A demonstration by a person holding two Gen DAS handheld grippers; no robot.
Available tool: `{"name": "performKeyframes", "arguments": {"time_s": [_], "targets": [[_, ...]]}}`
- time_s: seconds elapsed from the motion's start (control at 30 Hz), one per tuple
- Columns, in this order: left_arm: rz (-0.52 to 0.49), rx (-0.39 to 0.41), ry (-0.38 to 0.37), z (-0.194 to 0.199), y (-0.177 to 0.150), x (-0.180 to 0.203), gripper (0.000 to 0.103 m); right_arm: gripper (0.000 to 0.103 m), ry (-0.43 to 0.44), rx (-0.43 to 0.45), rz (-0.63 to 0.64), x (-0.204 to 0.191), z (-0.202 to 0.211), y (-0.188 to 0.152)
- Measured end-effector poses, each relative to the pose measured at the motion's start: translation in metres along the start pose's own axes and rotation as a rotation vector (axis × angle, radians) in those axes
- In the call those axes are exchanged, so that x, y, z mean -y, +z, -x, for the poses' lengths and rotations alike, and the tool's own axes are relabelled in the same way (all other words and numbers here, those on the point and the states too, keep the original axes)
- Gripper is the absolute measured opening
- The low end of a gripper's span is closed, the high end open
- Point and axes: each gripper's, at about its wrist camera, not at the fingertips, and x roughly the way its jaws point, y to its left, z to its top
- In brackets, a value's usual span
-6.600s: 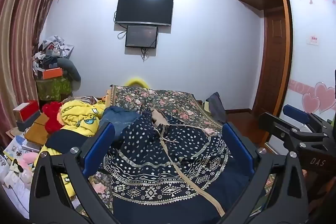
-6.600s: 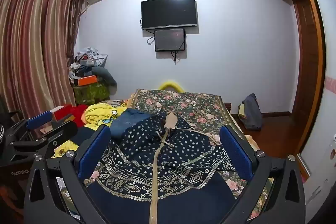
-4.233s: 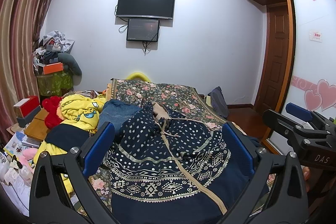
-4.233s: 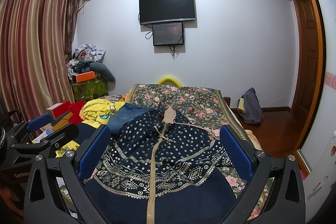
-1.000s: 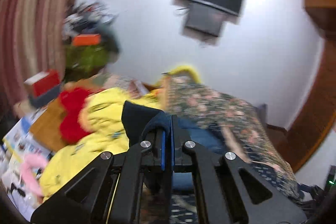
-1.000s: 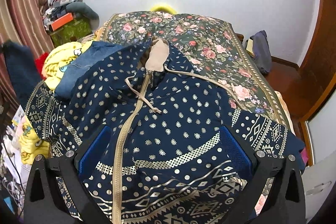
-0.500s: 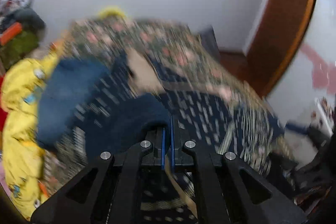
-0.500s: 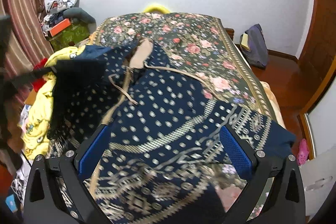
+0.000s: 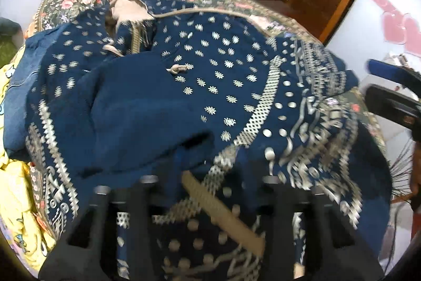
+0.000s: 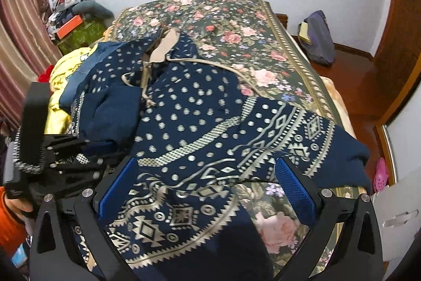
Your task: Fold large clothes
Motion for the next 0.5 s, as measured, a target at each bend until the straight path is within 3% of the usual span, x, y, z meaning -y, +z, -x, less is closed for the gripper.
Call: {"name": "performKeyframes", "arguments": {"time_s": [0.07, 0.33, 0.5], "targets": [[0.003, 0.033, 0.022, 0.015, -0.006, -0.005, 0.065, 0.103, 0.01, -0.001, 0.032, -0.012, -0.003, 0.004], [0.092, 0.113, 0.183, 0.069, -0.047, -0.076, 0.071, 0.103, 0.015, 0.001, 0.225, -0.078, -0.023, 0.017], [0.243, 0.076, 0.25, 0.068, -0.088, -0.141, 0.073, 0.103, 0.027, -0.028, 0.365, -0.125, -0.048, 0.018]]}}
